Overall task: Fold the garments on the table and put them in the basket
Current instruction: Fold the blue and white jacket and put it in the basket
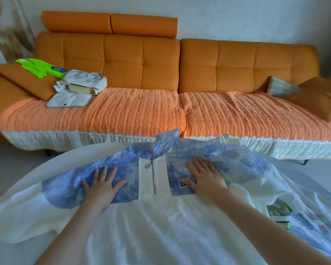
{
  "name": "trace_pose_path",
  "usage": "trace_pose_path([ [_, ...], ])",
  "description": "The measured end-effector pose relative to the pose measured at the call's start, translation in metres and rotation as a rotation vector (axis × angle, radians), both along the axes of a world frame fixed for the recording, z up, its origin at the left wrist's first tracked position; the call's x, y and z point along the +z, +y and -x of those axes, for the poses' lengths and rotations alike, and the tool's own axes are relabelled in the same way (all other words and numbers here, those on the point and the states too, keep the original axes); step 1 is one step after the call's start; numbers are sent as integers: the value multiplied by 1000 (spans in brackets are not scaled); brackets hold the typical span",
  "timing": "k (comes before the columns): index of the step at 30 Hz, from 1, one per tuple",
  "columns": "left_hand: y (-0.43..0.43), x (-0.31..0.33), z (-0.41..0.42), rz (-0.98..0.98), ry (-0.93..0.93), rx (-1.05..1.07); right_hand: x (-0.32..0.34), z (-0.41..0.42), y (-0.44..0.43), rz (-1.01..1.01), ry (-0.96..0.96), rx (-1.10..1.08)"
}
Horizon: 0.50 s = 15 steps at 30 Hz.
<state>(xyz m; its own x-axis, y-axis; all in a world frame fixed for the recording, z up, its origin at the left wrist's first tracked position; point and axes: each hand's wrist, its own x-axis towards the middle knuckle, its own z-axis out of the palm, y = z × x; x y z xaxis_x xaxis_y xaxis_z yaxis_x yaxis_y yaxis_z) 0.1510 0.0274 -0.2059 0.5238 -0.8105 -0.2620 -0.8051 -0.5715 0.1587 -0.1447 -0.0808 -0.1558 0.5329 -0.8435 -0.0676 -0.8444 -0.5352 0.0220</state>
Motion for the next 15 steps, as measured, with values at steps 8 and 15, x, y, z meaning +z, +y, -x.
trace_pose_path([
  [8, 3, 0, 35, 204, -123, -109, 46, 35, -10, 246, -570, -17],
  [15, 2, 3, 52, 411, 30, -99, 43, 122, -50, -82, -683, -480],
])
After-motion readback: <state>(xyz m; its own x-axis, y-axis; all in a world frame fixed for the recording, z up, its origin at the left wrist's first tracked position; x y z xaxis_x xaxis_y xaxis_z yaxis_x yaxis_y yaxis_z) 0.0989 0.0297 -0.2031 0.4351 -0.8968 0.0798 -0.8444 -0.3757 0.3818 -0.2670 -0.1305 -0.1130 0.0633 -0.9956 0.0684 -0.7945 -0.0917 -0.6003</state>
